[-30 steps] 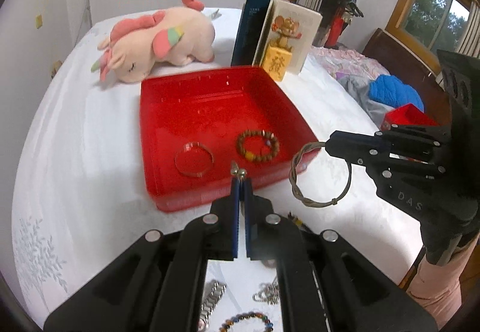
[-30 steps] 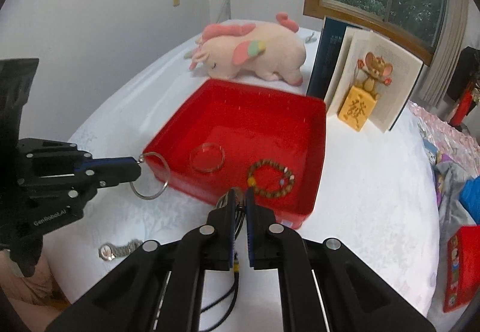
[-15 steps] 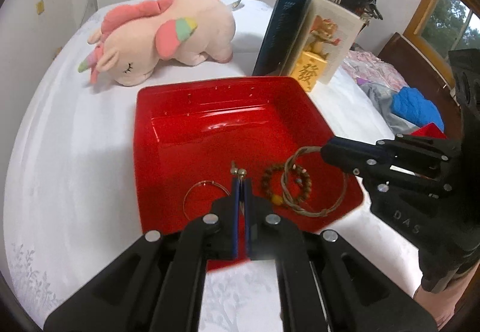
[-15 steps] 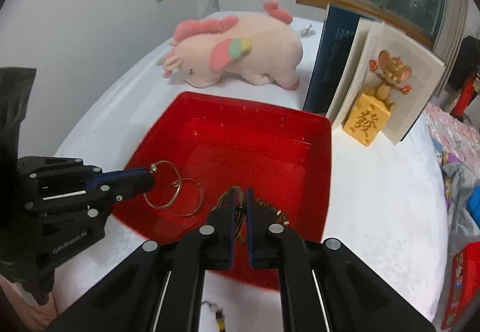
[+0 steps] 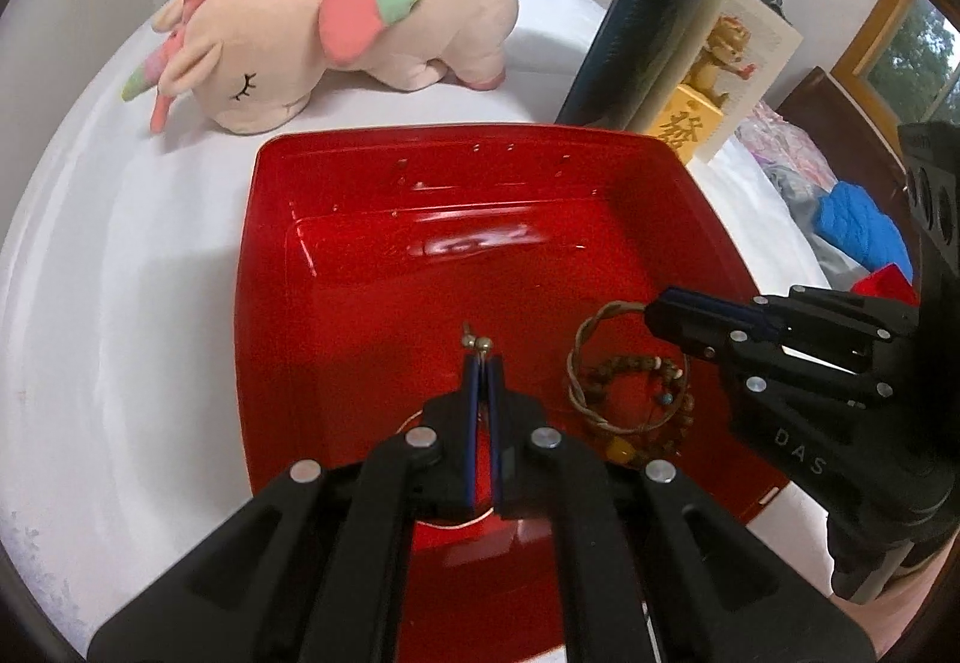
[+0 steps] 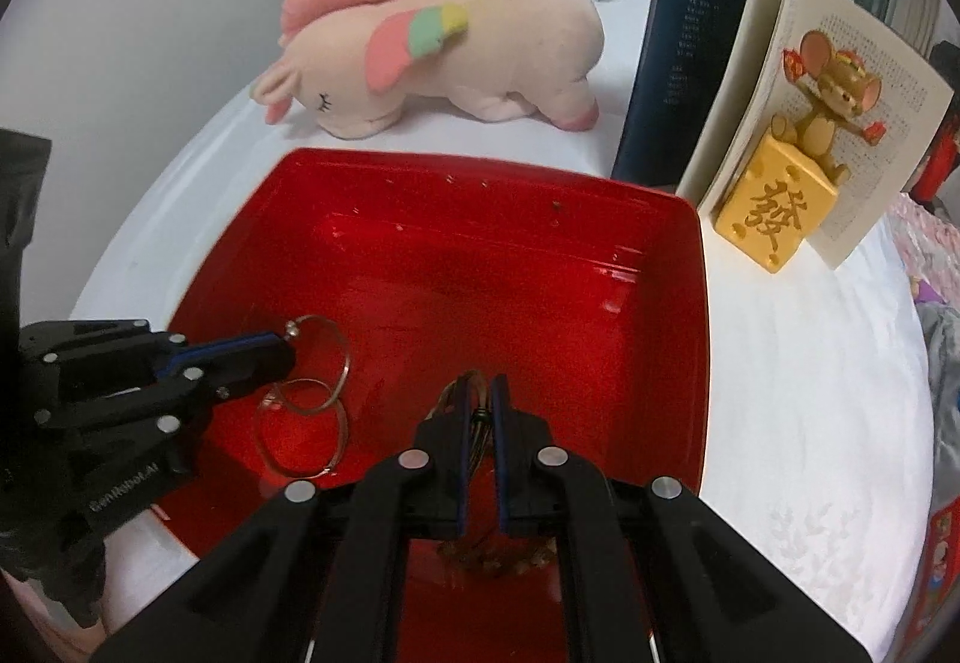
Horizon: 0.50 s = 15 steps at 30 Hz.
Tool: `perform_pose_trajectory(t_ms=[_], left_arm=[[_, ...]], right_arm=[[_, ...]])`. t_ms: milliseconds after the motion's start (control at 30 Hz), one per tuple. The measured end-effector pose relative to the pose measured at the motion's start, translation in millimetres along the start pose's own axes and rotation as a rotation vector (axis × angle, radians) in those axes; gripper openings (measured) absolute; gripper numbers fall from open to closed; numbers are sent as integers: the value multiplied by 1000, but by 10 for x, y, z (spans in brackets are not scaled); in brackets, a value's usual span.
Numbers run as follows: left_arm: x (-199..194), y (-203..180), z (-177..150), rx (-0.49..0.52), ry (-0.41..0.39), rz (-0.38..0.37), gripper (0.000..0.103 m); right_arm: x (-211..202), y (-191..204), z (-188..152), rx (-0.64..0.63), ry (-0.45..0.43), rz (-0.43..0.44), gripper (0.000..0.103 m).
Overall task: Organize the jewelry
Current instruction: 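Carry both bangles into the red tin and open both grippers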
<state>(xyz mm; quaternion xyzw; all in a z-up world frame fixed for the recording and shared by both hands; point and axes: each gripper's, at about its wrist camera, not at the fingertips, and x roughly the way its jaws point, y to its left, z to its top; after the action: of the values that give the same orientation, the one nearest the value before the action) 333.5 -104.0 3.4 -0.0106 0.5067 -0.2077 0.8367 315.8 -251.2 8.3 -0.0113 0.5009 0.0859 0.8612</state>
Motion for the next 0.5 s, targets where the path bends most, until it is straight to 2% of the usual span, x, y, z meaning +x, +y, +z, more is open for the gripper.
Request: perform_pose_trajectory(t_ms=[133, 233, 267, 300, 333, 500], left_arm=[[83, 44, 14, -13, 23, -8, 2], [105, 55, 14, -16, 32, -8, 7], [98, 55, 12, -15, 32, -10, 18], [78, 55, 10, -14, 28, -11, 34], [58, 55, 9, -15, 19, -10, 40], [-154, -5, -30, 1, -23, -19, 47]], right_arm=[[31, -53, -21, 15, 10, -1, 7], [-14, -80, -39, 19, 2, -22, 10], [-23, -76, -34, 19, -2, -21, 17], [-55, -82, -43, 21, -11, -18, 20], [-89, -84, -54, 21, -18, -22, 20], [-321, -82, -128, 17, -71, -30, 20]])
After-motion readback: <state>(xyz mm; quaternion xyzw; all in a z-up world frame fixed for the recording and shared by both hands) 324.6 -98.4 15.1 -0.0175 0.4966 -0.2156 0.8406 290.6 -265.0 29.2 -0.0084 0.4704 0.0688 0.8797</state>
